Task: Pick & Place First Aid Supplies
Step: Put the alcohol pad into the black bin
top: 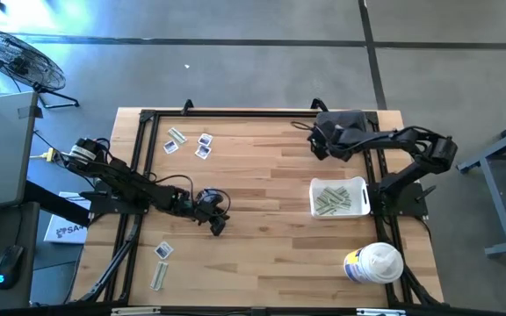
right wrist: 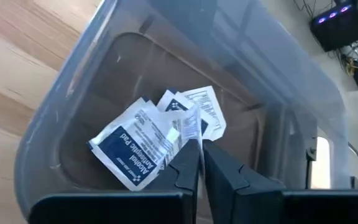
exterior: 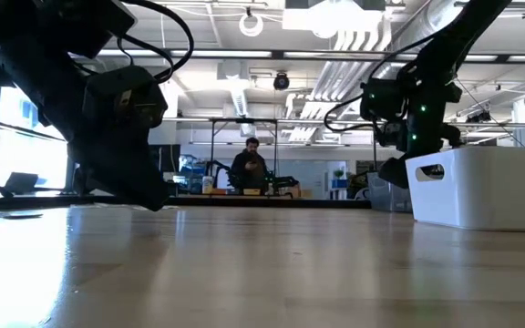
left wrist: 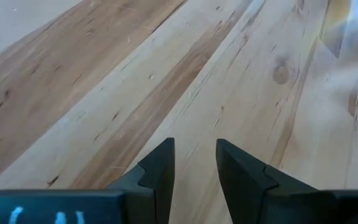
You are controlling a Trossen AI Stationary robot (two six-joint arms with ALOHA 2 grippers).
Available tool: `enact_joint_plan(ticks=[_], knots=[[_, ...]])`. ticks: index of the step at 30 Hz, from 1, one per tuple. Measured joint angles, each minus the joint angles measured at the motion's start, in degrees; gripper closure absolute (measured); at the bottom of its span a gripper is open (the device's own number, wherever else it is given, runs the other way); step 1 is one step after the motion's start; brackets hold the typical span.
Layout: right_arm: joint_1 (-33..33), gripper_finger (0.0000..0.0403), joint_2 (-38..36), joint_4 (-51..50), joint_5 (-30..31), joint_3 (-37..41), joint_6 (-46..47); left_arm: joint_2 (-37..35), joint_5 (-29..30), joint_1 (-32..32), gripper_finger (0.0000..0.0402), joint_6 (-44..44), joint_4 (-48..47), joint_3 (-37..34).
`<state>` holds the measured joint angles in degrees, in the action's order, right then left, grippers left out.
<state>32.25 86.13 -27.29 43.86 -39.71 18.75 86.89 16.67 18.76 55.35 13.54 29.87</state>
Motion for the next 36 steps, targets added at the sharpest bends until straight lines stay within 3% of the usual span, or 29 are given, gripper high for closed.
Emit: enact_joint_plan(ticks=[9,13,22,29,36], knots=[[0.0,0.0332,0.0,2.9,-4.4,-0.3,-0.9,0.0,0.0,0.0,0.0285,0.0,0.0,0.0],[0.0,0.0316,0.0,3.0,-9.3,-2.4,-1.3,0.0,0.0,0.0,0.0285,0.0,0.0,0.0],[-2.2,0.0328,-3.3,-9.0,-7.0,-11.2,-1.0,0.0,0.0,0.0,0.0285,-1.0,0.0,0.0],[-11.3,0.0345,-11.6,-11.7,-7.2,-14.7,2.1,-0.7,-3.1,-6.4,0.0285,-3.8,-5.8,4.0],[-28.2,0.0358,-16.2,0.5,-11.4,-7.9,7.5,-2.1,-1.5,-15.5,0.0285,-8.8,-29.7,14.4]])
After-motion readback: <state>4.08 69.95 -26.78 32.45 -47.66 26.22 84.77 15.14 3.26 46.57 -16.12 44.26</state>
